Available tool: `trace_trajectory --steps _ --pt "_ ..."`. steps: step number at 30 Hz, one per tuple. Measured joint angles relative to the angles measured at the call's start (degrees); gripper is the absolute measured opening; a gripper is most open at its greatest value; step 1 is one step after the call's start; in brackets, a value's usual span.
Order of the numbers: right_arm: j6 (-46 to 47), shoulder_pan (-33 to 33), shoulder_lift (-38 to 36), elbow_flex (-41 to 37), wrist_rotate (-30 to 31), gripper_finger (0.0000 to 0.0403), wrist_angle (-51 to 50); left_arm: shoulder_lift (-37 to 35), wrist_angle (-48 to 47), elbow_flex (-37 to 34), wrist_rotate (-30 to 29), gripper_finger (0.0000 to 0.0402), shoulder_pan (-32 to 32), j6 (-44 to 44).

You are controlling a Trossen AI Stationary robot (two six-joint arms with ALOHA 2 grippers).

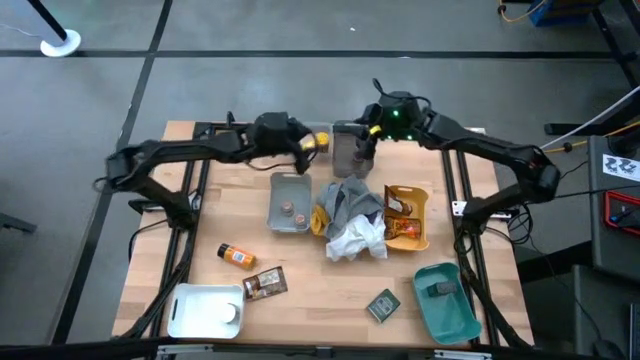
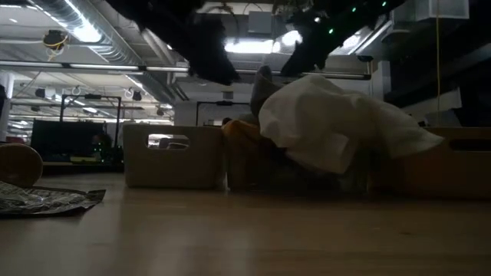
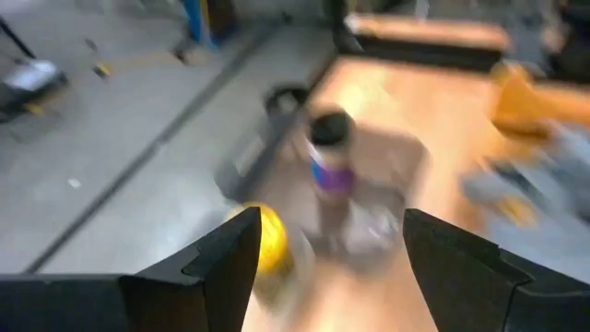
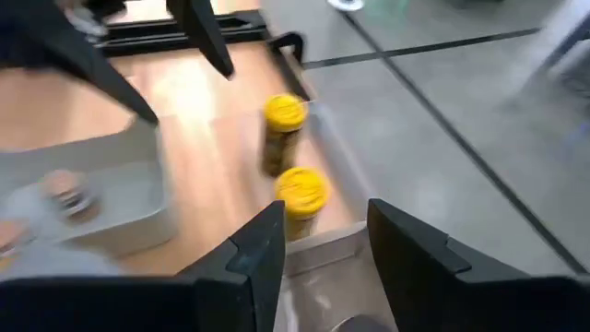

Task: Sort spices by type
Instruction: Put the black seasoning bottle into the black bin

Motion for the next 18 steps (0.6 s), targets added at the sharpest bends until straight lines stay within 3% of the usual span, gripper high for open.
trace_trajectory --steps 9,14,18 --pt "3.6 10.6 -3.4 0.0 -0.1 0.0156 -11.0 -13.5 -32.6 0.0 0.0 0.0249 -10.9 -18.7" --pt "3.6 18.3 -3.4 0.0 1.0 0.0156 -12.3 -15.4 -50.4 0.0 0.3 0.0249 -19.4 -26.1" --pt "4.2 24.3 -3.4 0.0 2.7 0.0156 -12.2 -14.8 -56.6 0.0 2.3 0.0249 -27.4 -28.9"
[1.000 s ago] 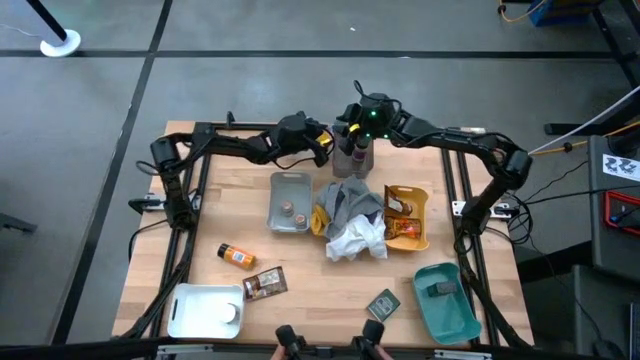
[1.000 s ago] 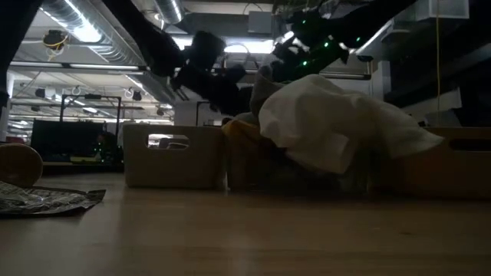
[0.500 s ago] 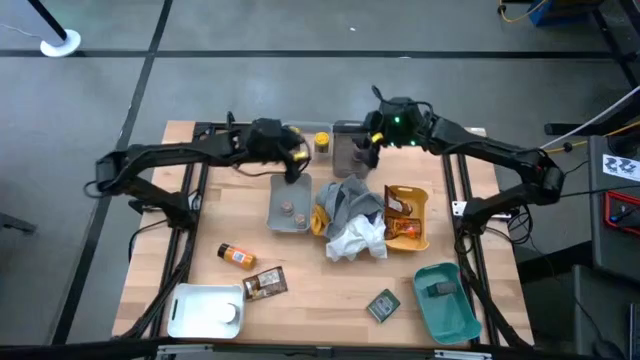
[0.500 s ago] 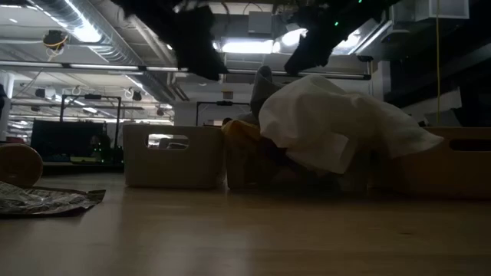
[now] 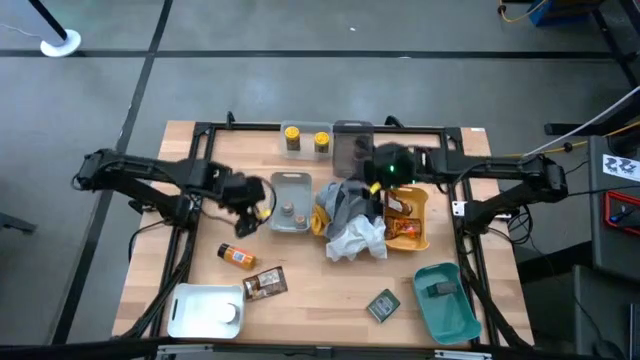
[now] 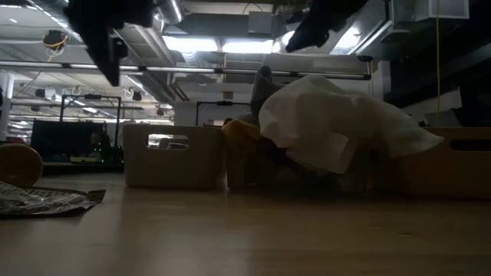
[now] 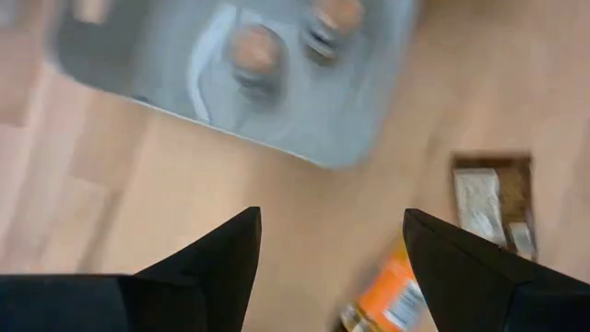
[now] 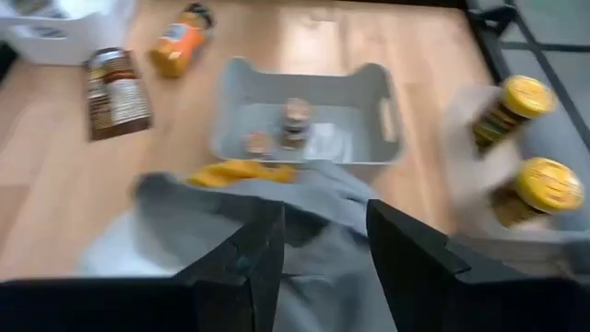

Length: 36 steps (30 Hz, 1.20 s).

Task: Sort spices by type
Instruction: Put the black seasoning bottle into the black bin

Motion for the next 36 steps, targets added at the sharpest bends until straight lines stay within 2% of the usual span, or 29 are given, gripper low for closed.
trace_trajectory --steps 5,7,11,15,18,21,29,36 --pt "2.1 6.5 0.0 0.0 3.2 0.0156 0.0 0.5 0.0 -1.4 0.1 0.0249 -9.0 -2.2" --pt "3.2 8.7 0.0 0.0 4.8 0.0156 -0.1 0.5 0.0 -2.3 0.1 0.0249 -11.3 -6.0" --pt "6.3 12.6 0.0 0.0 7.4 0.0156 -0.1 0.5 -1.6 -4.4 0.1 0.0249 -13.8 -19.9" --pt "9.0 15.4 0.0 0.0 7.9 0.0156 -0.1 0.6 -4.8 -5.9 0.8 0.0249 -14.7 -41.1" --pt "9.1 16.6 0.0 0.0 7.9 0.0156 -0.1 0.6 -6.9 -5.9 5.3 0.0249 -14.7 -58.3" --pt "9.2 16.8 0.0 0.0 7.9 0.0156 -0.1 0.6 -7.0 -5.9 8.9 0.0249 -15.0 -70.9" --pt "9.2 16.6 0.0 0.0 7.9 0.0156 -0.3 0.6 -1.4 -5.8 10.4 0.0249 -18.1 -91.0" --pt "9.2 16.6 0.1 0.0 7.9 0.0156 -1.2 0.6 0.6 -5.8 5.5 0.0249 -21.5 -101.2"
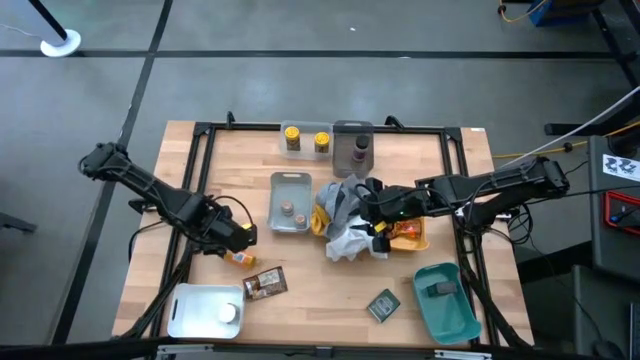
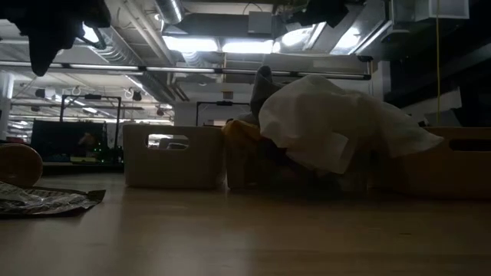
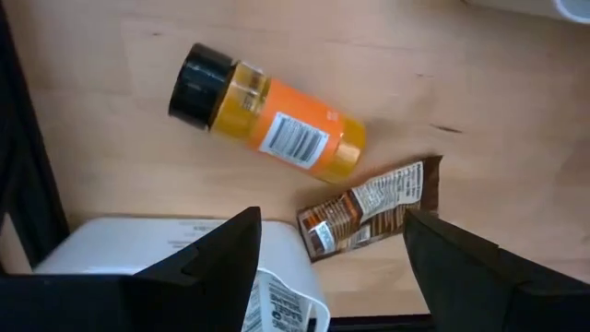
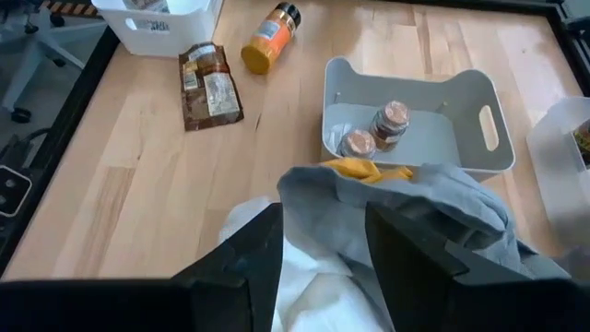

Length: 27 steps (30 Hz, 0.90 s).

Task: Sort spices by type
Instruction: Put the black seasoning bottle into the black bin

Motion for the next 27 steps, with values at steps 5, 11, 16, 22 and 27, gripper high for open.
trace_trajectory --steps 5,11,16,22,27 --pt "-0.1 0.0 0.0 0.0 0.0 0.0156 -0.3 0.5 -0.2 0.0 -0.2 0.0249 -2.1 -10.4" --pt "-0.5 0.0 0.0 0.0 0.0 0.0156 -0.3 4.0 -0.8 0.0 -0.2 0.0249 -3.8 -17.3" --pt "-1.8 0.0 0.0 0.0 0.0 0.0156 -0.2 8.4 -0.5 0.0 -0.3 0.0249 -3.8 -17.3" --pt "-1.7 0.0 0.0 0.0 0.0 0.0156 -0.2 12.5 -0.4 0.0 -0.2 0.0249 -3.5 -17.8" --pt "-1.7 0.0 0.0 0.0 0.0 0.0156 -0.2 14.7 1.6 0.0 -0.2 0.0249 -3.6 -18.0"
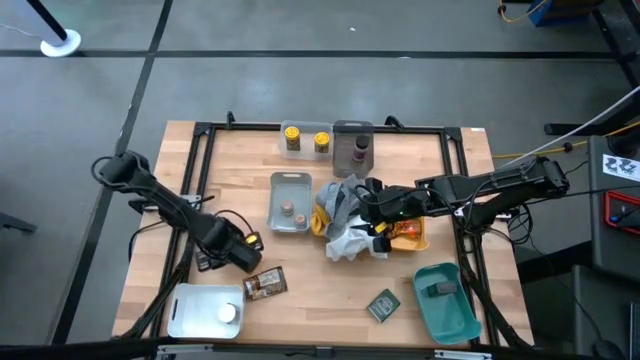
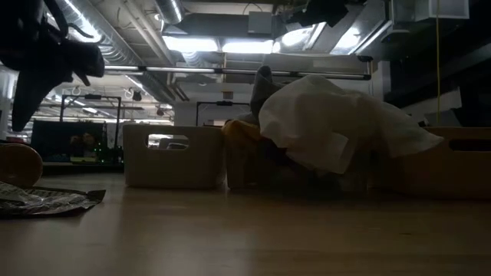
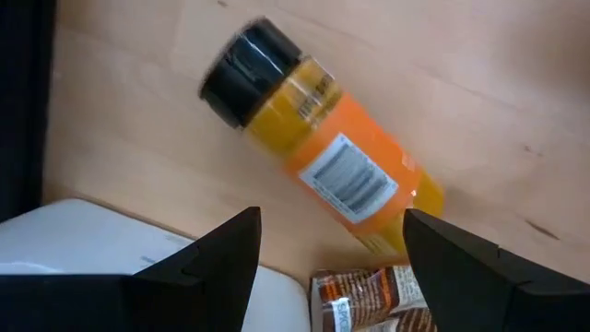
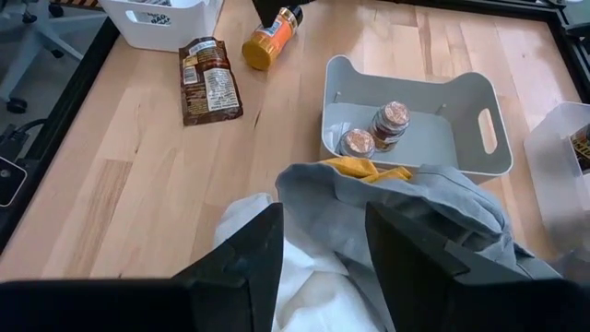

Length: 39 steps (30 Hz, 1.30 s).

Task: Sort spices by type
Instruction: Put the black seasoning bottle into the black bin

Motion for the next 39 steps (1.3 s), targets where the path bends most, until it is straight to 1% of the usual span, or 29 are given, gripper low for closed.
trace_trajectory --steps 7,13,22,30,36,39 --pt "0.0 0.0 0.0 0.0 0.0 0.0156 0.0 3.0 1.4 0.0 0.0 0.0249 0.7 -0.5" --pt "0.0 0.0 0.0 0.0 0.0 0.0156 0.0 4.0 1.7 0.0 -0.1 0.0249 2.3 -0.6" --pt "0.0 0.0 0.0 0.0 0.0 0.0156 -0.1 5.6 1.2 0.0 0.0 0.0249 2.3 -0.4" --pt "-0.2 0.0 0.0 0.0 0.0 0.0156 -0.1 9.0 1.3 0.0 0.5 0.0249 2.1 0.1" --pt "-0.2 0.0 0.0 0.0 0.0 0.0156 0.0 11.9 1.2 0.0 0.4 0.0249 1.7 2.7" --pt "-0.2 0.0 0.0 0.0 0.0 0.0156 0.0 13.7 1.1 0.0 0.2 0.0249 1.7 7.3"
